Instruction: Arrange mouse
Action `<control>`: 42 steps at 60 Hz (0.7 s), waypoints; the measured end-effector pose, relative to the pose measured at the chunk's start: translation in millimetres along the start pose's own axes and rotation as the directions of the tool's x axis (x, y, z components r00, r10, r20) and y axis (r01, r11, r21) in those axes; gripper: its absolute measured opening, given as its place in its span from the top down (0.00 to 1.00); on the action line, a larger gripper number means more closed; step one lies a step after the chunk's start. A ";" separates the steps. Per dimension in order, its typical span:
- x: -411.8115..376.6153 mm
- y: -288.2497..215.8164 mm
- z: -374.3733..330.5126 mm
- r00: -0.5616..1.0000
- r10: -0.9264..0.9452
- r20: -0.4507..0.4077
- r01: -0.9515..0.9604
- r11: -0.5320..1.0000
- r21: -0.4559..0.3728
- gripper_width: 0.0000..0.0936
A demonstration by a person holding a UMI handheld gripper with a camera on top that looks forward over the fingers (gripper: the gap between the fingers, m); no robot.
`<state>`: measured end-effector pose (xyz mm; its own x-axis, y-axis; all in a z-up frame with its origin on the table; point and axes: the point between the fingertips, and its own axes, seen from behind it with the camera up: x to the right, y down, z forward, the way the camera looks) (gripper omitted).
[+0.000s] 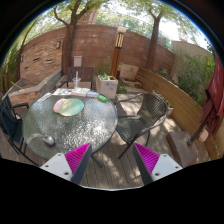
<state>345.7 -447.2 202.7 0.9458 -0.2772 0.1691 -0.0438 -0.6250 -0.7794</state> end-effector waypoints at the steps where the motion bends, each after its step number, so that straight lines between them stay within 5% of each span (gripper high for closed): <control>1: 0.1 1.0 -0.1 1.000 0.000 -0.001 0.000 1.000 -0.003 0.09; 13: -17.8 46.9 5.8 1.000 -0.018 0.021 0.019 0.999 -0.050 0.09; 23: -90.8 99.6 15.6 0.990 -0.050 0.133 0.064 0.993 -0.100 0.09; 42: -272.5 99.0 96.1 0.942 -0.112 0.316 0.134 0.990 -0.051 0.09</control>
<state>114.5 -363.4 21.4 0.9977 0.0390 0.0558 0.0672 -0.6928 -0.7180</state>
